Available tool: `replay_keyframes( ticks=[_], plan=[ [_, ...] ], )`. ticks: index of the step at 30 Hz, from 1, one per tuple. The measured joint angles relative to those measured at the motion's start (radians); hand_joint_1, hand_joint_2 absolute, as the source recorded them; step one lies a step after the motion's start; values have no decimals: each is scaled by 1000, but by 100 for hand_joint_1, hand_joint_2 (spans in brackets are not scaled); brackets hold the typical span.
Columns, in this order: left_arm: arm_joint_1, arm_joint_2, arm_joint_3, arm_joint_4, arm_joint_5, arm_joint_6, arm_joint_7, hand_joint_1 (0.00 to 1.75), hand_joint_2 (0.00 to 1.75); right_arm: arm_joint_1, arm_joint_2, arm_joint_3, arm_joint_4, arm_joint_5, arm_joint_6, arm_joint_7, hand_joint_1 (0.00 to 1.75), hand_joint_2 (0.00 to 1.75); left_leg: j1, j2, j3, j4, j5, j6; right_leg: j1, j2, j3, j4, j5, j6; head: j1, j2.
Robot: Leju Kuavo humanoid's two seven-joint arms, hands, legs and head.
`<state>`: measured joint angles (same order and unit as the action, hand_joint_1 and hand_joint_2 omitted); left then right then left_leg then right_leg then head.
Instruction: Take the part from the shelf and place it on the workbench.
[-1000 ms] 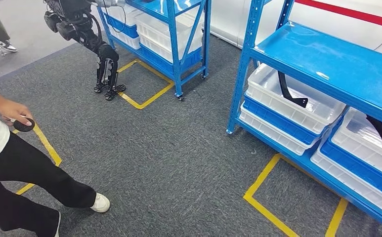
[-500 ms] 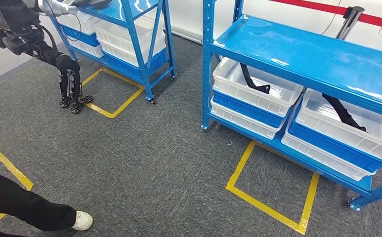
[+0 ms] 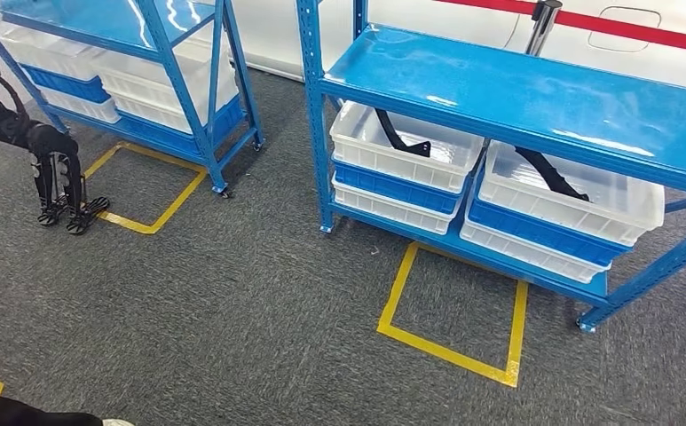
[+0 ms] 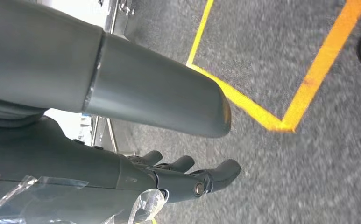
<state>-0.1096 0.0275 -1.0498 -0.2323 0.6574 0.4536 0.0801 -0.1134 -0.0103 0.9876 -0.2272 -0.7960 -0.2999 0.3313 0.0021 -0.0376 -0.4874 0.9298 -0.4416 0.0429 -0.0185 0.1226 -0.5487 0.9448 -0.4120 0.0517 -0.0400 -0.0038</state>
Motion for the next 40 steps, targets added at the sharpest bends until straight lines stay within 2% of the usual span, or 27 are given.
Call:
replay_keyframes(
  ticks=[2, 4, 5, 6, 7, 8, 10, 12, 14, 15, 16, 17, 19, 21, 22, 23, 24, 26, 28, 30, 32, 33, 34, 36, 37, 38, 40],
  plan=[
    [-3, 0, 0, 0, -1, 0, 0, 0, 0, 1, -1, 0, 0, 0, -2, 1, 0, 0, 3, 22, -2, -6, 8, 16, 1, -41, -28, 59, -39, 7, 3, 0],
    [-1, 0, 0, 0, -1, -2, 0, 0, 0, -3, -1, 0, 0, -1, -4, 2, 0, 0, 1, 48, -6, -6, 10, 24, 3, -93, -92, 201, -117, 10, 7, 0],
    [2, -1, 0, 0, -1, -3, 1, 0, 0, -3, 0, 0, 0, -2, -4, 2, 0, 0, -1, 63, -8, -6, 10, 25, 2, -104, -124, 271, -147, 12, 7, 0],
    [4, -1, 0, 0, -1, -4, 1, 0, 0, -4, 0, 0, 0, -2, -4, 2, 0, 0, -3, 77, -10, -6, 10, 25, 1, -110, -142, 314, -159, 14, 7, 0],
    [5, -1, 0, 0, -1, -4, 2, 0, 0, -3, 0, 0, 0, -2, -4, 3, 0, 0, -3, 90, -10, -6, 10, 24, 1, -114, -137, 313, -150, 15, 7, 0],
    [5, -1, 0, 0, -1, -4, 2, 0, 0, -2, 0, 0, 0, -2, -4, 3, 0, 0, -3, 102, -10, -5, 10, 23, 0, -120, -111, 270, -125, 15, 7, 0],
    [3, -2, 0, 0, 0, -5, 2, 0, 0, -2, -1, 0, 0, -2, -5, 4, 0, 0, -6, 122, -5, -3, 6, 17, 2, -161, -21, 113, -63, 13, 7, 0],
    [2, -3, 0, 0, 1, -5, 1, 0, 0, -4, -1, 0, 0, -2, -6, 4, 0, 0, -12, 140, -1, -1, 0, 6, 5, -191, 29, 15, -34, 2, 6, 0],
    [0, -3, 0, 0, 4, -5, 1, 0, 0, -3, -1, 0, 0, -3, -7, 2, 0, 0, -13, 159, 3, 0, -4, -5, 9, -175, 27, 5, -32, -14, 5, 0],
    [-2, -3, 0, 0, 5, -5, 1, 0, 0, -3, -1, 0, 0, -3, -7, 1, 0, 0, -10, 157, 4, 4, -8, -13, 8, -165, 26, 5, -30, -21, 4, 0],
    [-4, -3, 0, 0, 6, -5, 1, 0, 0, -3, -1, 0, 0, -3, -7, 0, 0, 0, -7, 141, 0, 18, -21, -20, 7, -154, 24, 4, -27, -28, 4, 0],
    [-6, -3, 0, 0, 6, -5, 1, 0, 0, -4, -2, 0, 0, -3, -8, -1, 0, 0, -3, 117, -13, 53, -45, -27, 6, -145, 23, 3, -24, -34, 3, 0],
    [-3, -3, 0, 0, 6, -5, 1, 0, 0, -7, -1, 0, 1, -3, -7, -1, 0, 0, 1, 67, -71, 185, -119, -36, 5, -124, 18, 3, -19, -43, 2, 0],
    [4, -3, 0, 0, 7, -5, 1, 0, 0, -7, 0, 0, 1, -3, -7, -1, 0, 0, 3, 53, -133, 315, -168, -37, 8, -97, 13, 3, -16, -47, 1, 0],
    [6, -3, 0, 0, 7, -5, 1, 0, 0, -6, 0, 0, 1, -3, -7, -1, 0, 0, 2, 50, -143, 333, -164, -35, 11, -85, 12, 3, -15, -47, 1, 0],
    [7, -3, 0, 0, 7, -6, 2, 0, 0, -5, 0, 0, 1, -3, -7, -1, 0, 0, 1, 47, -132, 305, -138, -29, 13, -71, 12, 3, -14, -46, 1, 0],
    [6, -3, 0, 0, 7, -6, 2, 0, 0, -4, 0, 0, 1, -3, -7, -1, 0, 0, -1, 39, -102, 236, -98, -21, 14, -57, 14, 3, -13, -45, 1, 0],
    [4, -2, 0, 0, 6, -6, 1, 0, 0, -3, 2, 0, 0, -4, -7, -1, 0, 0, -6, -1, -33, 82, -27, -4, 17, -35, 14, 4, -11, -42, 1, 0],
    [4, -1, 0, 0, 6, -7, 1, 0, 0, -5, 3, 0, 0, -4, -6, 1, 0, 0, -11, -28, -7, 14, -4, 6, 17, -15, 8, 4, -7, -34, 2, 0],
    [4, -3, 0, 0, 7, -8, 1, 0, 0, -3, 1, 0, 1, -4, -6, 3, 0, 0, -12, -14, -7, 7, 0, 12, 15, 4, 2, 4, -3, -23, 2, 0],
    [1, -4, 0, 0, 9, -8, 1, 0, 0, -1, -1, 0, 1, -4, -6, 5, 0, 0, -8, 8, -7, 0, 7, 23, 16, -28, -13, 33, -23, -13, 3, 0],
    [0, -5, 0, 0, 9, -8, 0, 0, 0, -1, -2, 0, 2, -4, -6, 5, 0, 0, -6, 21, -7, -3, 10, 29, 17, -56, -33, 78, -53, -8, 5, 0],
    [0, -5, 0, 0, 9, -8, 0, 0, 0, -2, -1, 0, 1, -4, -6, 6, 0, 0, -7, 34, -8, -3, 11, 33, 16, -86, -63, 143, -90, -4, 7, 0],
    [4, -5, 0, 0, 9, -9, 0, 0, 0, -4, 0, 0, 1, -4, -6, 6, 0, 0, -9, 63, -11, -3, 11, 36, 12, -108, -125, 278, -150, 6, 8, 0],
    [5, -5, -1, 0, 9, -9, 0, 0, 0, -4, 0, 0, 1, -4, -6, 6, 0, 0, -10, 76, -12, -3, 11, 36, 9, -110, -137, 308, -156, 9, 8, 0],
    [6, -5, -1, 0, 9, -9, 0, 0, 0, -4, 0, 0, 1, -3, -7, 6, 0, 0, -10, 87, -12, -3, 10, 35, 7, -113, -127, 295, -142, 12, 8, 0],
    [5, -6, -1, 0, 9, -9, 0, 0, 0, -4, -1, 0, 1, 2, -11, 6, 0, 0, -9, 99, -11, -2, 9, 32, 3, -120, -77, 210, -97, 14, 8, 0]
  ],
)
